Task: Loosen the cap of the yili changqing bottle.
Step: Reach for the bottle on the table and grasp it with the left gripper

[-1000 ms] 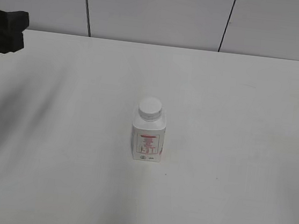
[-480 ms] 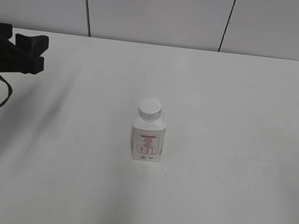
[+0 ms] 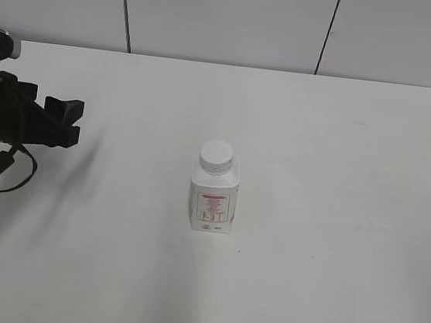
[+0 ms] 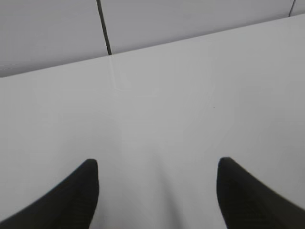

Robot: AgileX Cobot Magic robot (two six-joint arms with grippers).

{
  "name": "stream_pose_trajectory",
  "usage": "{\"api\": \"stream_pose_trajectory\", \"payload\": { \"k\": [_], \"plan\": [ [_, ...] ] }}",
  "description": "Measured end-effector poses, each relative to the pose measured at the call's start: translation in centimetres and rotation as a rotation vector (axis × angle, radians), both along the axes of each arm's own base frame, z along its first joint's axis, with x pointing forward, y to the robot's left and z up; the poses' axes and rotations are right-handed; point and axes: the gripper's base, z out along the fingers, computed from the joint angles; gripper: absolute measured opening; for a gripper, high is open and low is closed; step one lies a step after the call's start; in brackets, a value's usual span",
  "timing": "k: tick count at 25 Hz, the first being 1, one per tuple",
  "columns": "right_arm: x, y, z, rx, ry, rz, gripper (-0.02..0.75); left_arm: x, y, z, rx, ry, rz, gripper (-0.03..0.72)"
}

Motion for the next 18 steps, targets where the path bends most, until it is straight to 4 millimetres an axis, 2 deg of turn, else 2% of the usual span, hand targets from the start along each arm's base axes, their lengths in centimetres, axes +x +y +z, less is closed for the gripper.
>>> {"api": "stream_pose_trajectory", "payload": {
  "k": [4,8,14,16,18],
  "plan": [
    [0.0,0.0,0.0,0.000,0.000,0.000,0.545,0.1,-0.4,-0.3,0.011,-0.018,-0.047,0.474],
    [0.0,0.0,0.0,0.000,0.000,0.000,0.545,0.0,-0.6,-1.0,-0.013,0.003,-0.157,0.412],
    [0.0,0.0,0.0,0.000,0.000,0.000,0.545,1.2,2.0,-2.8,-0.171,-0.069,-0.326,0.392],
    [0.0,0.0,0.0,0.000,0.000,0.000,0.545,1.9,2.7,-3.4,-0.234,-0.057,-0.405,0.393],
    [0.0,0.0,0.0,0.000,0.000,0.000,0.545,2.6,2.6,-4.4,-0.271,-0.003,-0.521,0.398]
  ]
}}
